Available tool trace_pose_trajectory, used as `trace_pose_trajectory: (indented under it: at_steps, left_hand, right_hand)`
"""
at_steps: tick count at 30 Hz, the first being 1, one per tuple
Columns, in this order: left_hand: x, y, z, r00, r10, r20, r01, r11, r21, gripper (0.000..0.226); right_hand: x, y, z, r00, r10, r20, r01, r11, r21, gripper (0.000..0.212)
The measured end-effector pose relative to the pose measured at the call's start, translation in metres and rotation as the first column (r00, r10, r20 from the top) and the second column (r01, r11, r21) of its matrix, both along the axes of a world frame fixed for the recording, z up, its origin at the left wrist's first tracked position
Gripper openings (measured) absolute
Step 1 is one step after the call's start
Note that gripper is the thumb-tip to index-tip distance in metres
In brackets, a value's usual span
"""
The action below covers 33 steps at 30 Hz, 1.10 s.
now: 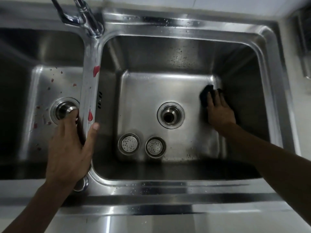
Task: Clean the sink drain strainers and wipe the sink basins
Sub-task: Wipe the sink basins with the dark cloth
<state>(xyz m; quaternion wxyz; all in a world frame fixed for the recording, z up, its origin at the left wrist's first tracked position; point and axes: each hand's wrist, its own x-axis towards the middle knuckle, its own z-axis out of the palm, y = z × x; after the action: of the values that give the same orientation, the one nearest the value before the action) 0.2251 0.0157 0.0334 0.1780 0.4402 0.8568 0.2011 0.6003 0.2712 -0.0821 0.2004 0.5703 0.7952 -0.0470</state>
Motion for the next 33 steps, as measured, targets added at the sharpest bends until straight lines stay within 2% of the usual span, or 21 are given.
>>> trace_pose_trajectory:
  at_steps: [2, 5, 7, 9, 11, 13, 16, 18, 21, 24, 29, 31, 33]
  left_hand:
    - [0.002, 0.0, 0.002, 1.0, -0.005, 0.012, 0.005, 1.0, 0.004, 0.069]
    - [0.001, 0.001, 0.003, 1.0, -0.017, 0.018, 0.017, 1.0, 0.004, 0.068]
    - [0.0, 0.0, 0.003, 0.999, -0.013, 0.048, 0.014, 1.0, -0.02, 0.072]
    - [0.0, 0.0, 0.004, 0.998, 0.002, 0.066, 0.001, 0.999, -0.045, 0.077]
    - [0.002, 0.0, 0.006, 0.999, 0.005, 0.049, -0.003, 0.999, -0.035, 0.079]
    - [0.002, 0.0, 0.008, 0.999, 0.008, 0.042, -0.007, 1.0, -0.026, 0.079]
    - [0.002, 0.0, 0.007, 0.998, 0.009, 0.056, -0.007, 0.999, -0.033, 0.079]
    - [0.001, 0.0, 0.008, 0.998, 0.01, 0.07, -0.009, 1.0, -0.015, 0.078]
    - [0.0, 0.0, 0.008, 0.997, 0.012, 0.081, -0.013, 1.0, 0.009, 0.079]
    - [0.001, 0.0, 0.009, 0.996, 0.044, 0.083, -0.044, 0.999, 0.002, 0.081]
    - [0.003, 0.0, 0.01, 0.99, 0.067, 0.127, -0.068, 0.998, 0.009, 0.083]
    - [0.002, -0.001, 0.01, 0.986, 0.073, 0.149, -0.072, 0.997, -0.011, 0.087]
    - [0.002, -0.002, 0.011, 0.984, 0.073, 0.161, -0.073, 0.997, -0.012, 0.089]
  right_hand:
    - [0.001, -0.028, 0.009, 0.999, 0.005, 0.04, -0.003, 0.997, -0.073, 0.072]
    - [-0.001, -0.063, 0.019, 0.988, 0.151, 0.034, -0.141, 0.97, -0.199, 0.076]
    - [0.0, -0.074, 0.025, 0.984, 0.135, -0.114, -0.161, 0.948, -0.273, 0.066]
    - [-0.002, -0.069, 0.036, 0.938, -0.081, -0.336, -0.007, 0.967, -0.254, 0.048]
    - [-0.01, -0.053, 0.049, 0.779, -0.261, -0.57, 0.208, 0.965, -0.157, 0.036]
    - [-0.025, -0.031, 0.064, 0.615, -0.32, -0.721, 0.391, 0.918, -0.074, 0.034]
    - [-0.053, 0.008, 0.096, 0.393, -0.255, -0.883, 0.543, 0.84, -0.001, 0.036]
    - [-0.07, 0.036, 0.12, 0.327, -0.148, -0.933, 0.6, 0.796, 0.083, 0.037]
    - [-0.093, 0.069, 0.143, 0.352, -0.014, -0.936, 0.606, 0.766, 0.216, 0.035]
    - [-0.115, 0.084, 0.142, 0.408, 0.07, -0.91, 0.499, 0.818, 0.287, 0.036]
    - [-0.175, 0.088, 0.116, 0.552, 0.257, -0.793, 0.22, 0.872, 0.436, 0.039]
    - [-0.21, 0.085, 0.107, 0.606, 0.391, -0.693, 0.048, 0.852, 0.522, 0.043]
    - [-0.25, 0.078, 0.103, 0.658, 0.501, -0.563, -0.152, 0.82, 0.552, 0.058]
